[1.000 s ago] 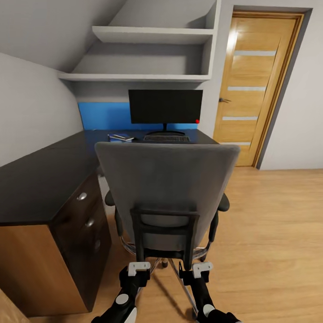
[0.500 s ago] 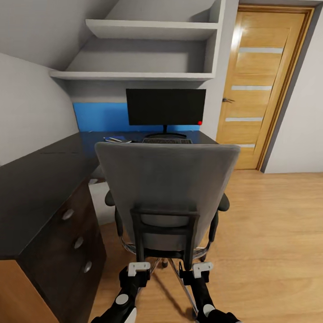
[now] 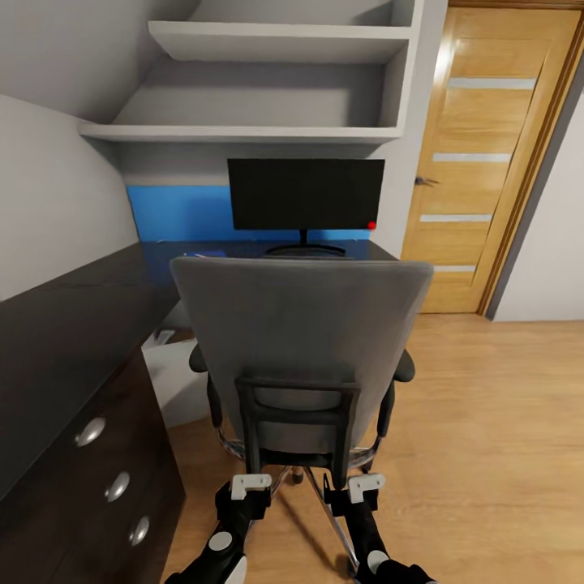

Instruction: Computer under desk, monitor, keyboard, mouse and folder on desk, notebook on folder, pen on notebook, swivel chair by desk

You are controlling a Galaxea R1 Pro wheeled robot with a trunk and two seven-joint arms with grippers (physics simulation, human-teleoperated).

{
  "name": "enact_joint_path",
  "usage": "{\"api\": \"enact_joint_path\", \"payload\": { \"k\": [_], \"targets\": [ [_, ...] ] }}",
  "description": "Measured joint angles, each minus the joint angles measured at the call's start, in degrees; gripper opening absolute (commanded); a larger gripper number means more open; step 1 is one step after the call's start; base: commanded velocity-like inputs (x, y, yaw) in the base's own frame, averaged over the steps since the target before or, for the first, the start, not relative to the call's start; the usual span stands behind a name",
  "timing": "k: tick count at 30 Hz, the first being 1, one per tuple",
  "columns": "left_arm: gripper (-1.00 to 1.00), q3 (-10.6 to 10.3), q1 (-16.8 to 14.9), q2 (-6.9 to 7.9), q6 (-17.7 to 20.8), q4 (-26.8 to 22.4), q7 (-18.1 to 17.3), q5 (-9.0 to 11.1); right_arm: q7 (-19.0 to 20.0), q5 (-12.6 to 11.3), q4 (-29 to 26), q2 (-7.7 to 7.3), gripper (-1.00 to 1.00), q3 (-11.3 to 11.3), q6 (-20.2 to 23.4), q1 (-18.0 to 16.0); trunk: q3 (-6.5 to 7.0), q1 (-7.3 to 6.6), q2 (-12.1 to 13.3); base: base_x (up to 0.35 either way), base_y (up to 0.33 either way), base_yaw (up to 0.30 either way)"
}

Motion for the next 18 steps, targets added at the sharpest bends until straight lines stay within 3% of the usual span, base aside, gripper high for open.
{"api": "enact_joint_path", "payload": {
  "k": [18],
  "targets": [
    [1.00, -0.08, 0.00, -0.01, -0.06, 0.01, 0.00, 0.07, 0.04, -0.06, 0.19, 0.01, 1.00, 0.27, 0.05, 0.00, 0.00, 0.00, 0.00, 0.324, 0.000, 0.000]
  ]
}}
